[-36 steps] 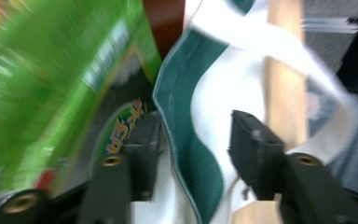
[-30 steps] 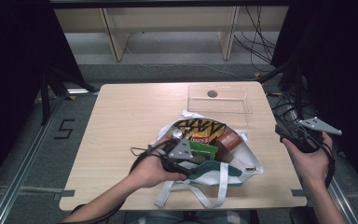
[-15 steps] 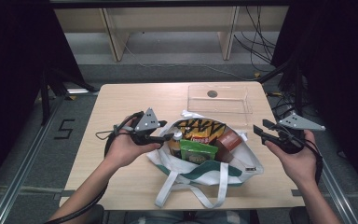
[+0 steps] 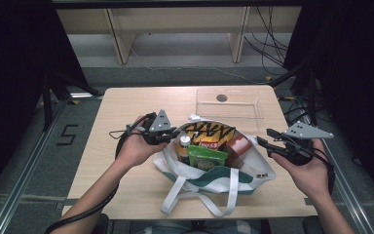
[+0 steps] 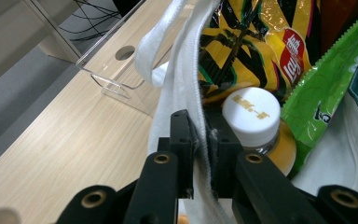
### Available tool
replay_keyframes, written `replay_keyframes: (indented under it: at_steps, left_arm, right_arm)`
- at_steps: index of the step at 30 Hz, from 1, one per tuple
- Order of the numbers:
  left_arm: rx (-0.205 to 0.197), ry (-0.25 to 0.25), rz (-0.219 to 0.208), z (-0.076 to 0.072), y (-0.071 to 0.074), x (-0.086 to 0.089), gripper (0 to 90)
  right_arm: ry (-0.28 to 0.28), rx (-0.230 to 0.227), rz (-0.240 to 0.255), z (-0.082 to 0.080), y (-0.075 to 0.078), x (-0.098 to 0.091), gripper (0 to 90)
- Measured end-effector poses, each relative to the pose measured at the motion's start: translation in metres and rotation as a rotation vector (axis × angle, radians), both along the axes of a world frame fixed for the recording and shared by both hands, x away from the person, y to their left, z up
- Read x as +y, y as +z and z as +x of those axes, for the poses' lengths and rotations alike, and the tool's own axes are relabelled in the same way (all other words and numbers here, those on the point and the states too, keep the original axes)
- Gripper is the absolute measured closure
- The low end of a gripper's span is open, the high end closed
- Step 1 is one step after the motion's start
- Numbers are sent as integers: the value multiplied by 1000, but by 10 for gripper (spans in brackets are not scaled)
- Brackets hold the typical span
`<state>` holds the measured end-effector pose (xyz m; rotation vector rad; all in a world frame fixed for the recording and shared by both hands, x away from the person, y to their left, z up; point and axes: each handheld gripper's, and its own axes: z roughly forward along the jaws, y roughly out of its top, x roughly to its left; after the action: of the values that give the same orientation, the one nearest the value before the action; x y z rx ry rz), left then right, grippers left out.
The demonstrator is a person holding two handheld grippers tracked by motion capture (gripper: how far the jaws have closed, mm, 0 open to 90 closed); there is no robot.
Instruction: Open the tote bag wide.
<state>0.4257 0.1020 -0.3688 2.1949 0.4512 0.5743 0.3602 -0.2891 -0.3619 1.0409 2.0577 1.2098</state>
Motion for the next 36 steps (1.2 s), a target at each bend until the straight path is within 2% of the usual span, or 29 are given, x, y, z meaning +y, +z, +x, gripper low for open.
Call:
replay_keyframes:
  at_steps: [2,3,4,7,8,9,17,20,21,22,23,25,27,28,34,35,36]
  left_arm:
    - [9,12,-2,0,2,0,829]
    - [9,12,-2,0,2,0,830]
    - [5,16,-16,1,3,0,832]
    - [11,21,-16,2,5,1,834]
    - [3,18,-24,3,5,1,835]
    - [11,18,-26,3,5,1,839]
    - [17,34,-40,5,5,1,857]
    - [33,35,-37,8,6,0,862]
    - [25,34,-44,9,5,0,862]
    - [35,43,-52,9,5,-1,862]
    - [35,43,-52,9,5,-1,862]
    - [33,38,-41,11,6,0,862]
    - [38,46,-59,14,6,0,859]
    - [40,49,-77,15,5,1,853]
    - [57,65,-99,19,1,7,844]
    - [56,67,-110,21,0,7,848]
    - [56,68,-109,21,1,7,849]
  right_arm:
    - [2,15,-1,-3,0,2,545]
    - [10,-1,-2,-3,-1,3,545]
    - [20,11,-22,-4,0,2,545]
    - [27,37,-32,-6,-2,5,545]
    - [28,22,-35,-5,-4,6,545]
    - [36,49,-41,-5,-5,7,545]
    - [52,68,-74,6,-12,8,550]
    - [68,107,-59,14,-15,9,644]
    - [82,113,-61,16,-14,8,687]
    - [86,110,-54,18,-14,10,727]
    - [99,105,-67,19,-13,10,763]
    - [108,129,-76,20,-10,11,808]
    - [115,129,-82,23,-8,11,830]
    - [110,111,-93,25,-7,9,836]
    - [57,71,-51,36,-4,6,847]
    - [60,78,-61,38,-2,5,848]
    - [49,50,-61,41,-2,6,848]
